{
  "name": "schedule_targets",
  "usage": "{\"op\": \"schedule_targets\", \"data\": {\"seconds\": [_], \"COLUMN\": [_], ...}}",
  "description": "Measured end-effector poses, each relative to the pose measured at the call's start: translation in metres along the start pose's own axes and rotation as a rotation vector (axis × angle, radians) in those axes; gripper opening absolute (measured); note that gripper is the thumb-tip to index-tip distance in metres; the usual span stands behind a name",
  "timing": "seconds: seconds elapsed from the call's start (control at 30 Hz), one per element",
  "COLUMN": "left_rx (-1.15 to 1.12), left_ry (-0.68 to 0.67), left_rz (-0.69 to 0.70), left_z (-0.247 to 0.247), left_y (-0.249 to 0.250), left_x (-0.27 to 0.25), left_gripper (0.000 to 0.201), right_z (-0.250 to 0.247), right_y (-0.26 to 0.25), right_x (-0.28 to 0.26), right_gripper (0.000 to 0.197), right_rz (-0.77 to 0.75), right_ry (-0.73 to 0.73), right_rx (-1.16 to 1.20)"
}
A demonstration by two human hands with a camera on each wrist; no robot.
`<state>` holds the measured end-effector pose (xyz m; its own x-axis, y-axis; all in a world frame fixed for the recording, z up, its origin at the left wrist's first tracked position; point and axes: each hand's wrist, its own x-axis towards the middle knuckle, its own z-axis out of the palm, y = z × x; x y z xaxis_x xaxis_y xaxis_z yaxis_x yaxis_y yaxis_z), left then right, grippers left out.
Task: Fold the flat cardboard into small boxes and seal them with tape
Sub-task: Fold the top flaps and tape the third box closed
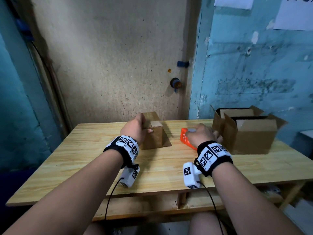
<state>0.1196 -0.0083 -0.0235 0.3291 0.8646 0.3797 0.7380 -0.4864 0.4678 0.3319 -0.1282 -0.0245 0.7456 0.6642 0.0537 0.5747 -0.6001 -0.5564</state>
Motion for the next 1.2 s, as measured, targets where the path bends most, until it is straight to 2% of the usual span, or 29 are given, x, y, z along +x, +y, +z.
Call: {"op": "schedule_targets", "data": {"seconds": [0.1,0.2,0.37,0.5,0.67,0.8,0.93,1.03,1.2], "left_rx": [0.008,-0.010,0.089,0.158,0.227,0.253,0.000,-0.280,-0.897], "left_ry": [0.004,0.003,-0.035,-0.098,-0.082,0.052,0.189,0.164,-0.061], "left_rz": [0.021,0.033,0.058,0.011,0.060,0.061,0.165,0.219,-0.037], "left_z": [0.002,0.003,0.000,-0.009,-0.012,-0.021,-0.033,-0.040,-0.042], "left_y": [0.001,0.003,0.015,0.028,0.037,0.048,0.059,0.061,0.063], "left_x": [0.005,0.009,0.015,0.017,0.013,0.009,0.014,0.019,0.021], "left_gripper": [0.034,0.030,0.028,0.044,0.065,0.073,0.063,0.048,0.048], "right_z": [0.007,0.011,0.006,0.000,-0.008,-0.015,-0.033,-0.043,-0.045], "right_y": [0.011,0.019,0.015,0.015,0.019,0.013,-0.008,-0.023,-0.036], "right_x": [0.005,0.007,0.016,0.020,0.022,0.021,0.007,-0.008,-0.029], "right_gripper": [0.051,0.043,0.036,0.051,0.046,0.039,0.052,0.053,0.051], "right_rz": [0.041,0.038,0.028,0.023,0.063,0.062,-0.044,-0.157,-0.270], "right_ry": [-0.085,-0.071,-0.132,-0.148,-0.099,-0.059,-0.036,-0.069,-0.199], "right_rx": [-0.036,-0.044,0.099,0.233,0.420,0.637,0.834,0.962,0.977]}}
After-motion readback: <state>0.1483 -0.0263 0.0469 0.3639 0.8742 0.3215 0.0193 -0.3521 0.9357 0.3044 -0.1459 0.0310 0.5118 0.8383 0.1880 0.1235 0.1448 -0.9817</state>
